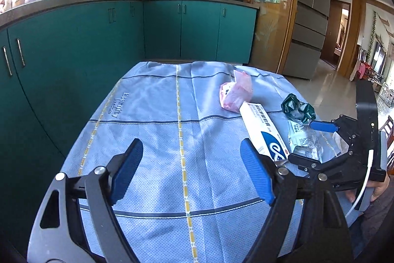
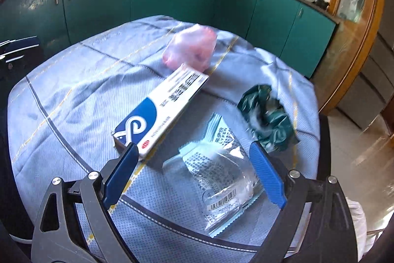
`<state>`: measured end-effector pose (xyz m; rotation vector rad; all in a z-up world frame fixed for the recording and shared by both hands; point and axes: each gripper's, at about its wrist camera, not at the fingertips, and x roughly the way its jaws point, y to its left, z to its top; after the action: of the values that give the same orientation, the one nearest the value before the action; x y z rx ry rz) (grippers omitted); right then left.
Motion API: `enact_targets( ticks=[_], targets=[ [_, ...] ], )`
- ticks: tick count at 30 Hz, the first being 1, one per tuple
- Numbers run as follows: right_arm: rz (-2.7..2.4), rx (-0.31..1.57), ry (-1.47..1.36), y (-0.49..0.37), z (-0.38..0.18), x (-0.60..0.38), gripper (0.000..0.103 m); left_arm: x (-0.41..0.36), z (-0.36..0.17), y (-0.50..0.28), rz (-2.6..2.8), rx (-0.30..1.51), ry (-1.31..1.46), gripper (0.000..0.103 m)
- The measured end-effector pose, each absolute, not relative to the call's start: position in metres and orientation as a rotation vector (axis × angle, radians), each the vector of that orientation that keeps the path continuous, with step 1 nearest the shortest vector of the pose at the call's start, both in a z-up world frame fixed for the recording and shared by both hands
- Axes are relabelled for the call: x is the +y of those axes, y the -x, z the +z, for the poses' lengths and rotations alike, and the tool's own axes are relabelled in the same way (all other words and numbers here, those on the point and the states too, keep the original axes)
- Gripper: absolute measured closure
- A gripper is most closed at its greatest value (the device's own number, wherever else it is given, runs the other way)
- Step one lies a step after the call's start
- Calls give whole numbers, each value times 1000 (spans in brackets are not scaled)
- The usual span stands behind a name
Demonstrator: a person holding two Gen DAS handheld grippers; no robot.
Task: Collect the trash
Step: 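Grasp the white medicine box with the left tool while the right tool grasps the clear plastic packet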
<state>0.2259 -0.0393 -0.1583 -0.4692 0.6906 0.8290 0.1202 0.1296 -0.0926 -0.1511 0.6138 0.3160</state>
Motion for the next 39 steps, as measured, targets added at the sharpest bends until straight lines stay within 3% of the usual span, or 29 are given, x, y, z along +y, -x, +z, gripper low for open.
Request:
enact_targets(
  ticks=[7, 10, 22, 24, 26, 27, 32, 39],
  targets=[
    [964, 649, 513, -193, -153, -60, 13, 127, -99, -123, 309, 623, 152, 21],
    [931, 606, 520, -187, -149, -62, 7, 126, -100, -124, 308, 626, 149, 21],
    [852, 697, 534, -209, -171, -33, 6, 127, -107, -125, 301, 646, 163, 21],
    [842, 700, 519, -210, -170, -37, 14, 127, -107, -125, 300, 646, 165, 21],
    [843, 723, 491, -214, -171, -41, 37, 126, -107, -125, 295, 646, 162, 21],
    [835, 730, 481, -215, -171, -43, 40, 125, -106, -125, 292, 646, 160, 21],
    [816, 717, 457, -208, -166, -61, 49, 118, -106, -127, 275, 648, 158, 21],
    [723, 723, 308, -205, -158, -116, 49, 87, -112, -157, 170, 691, 141, 21]
  ],
)
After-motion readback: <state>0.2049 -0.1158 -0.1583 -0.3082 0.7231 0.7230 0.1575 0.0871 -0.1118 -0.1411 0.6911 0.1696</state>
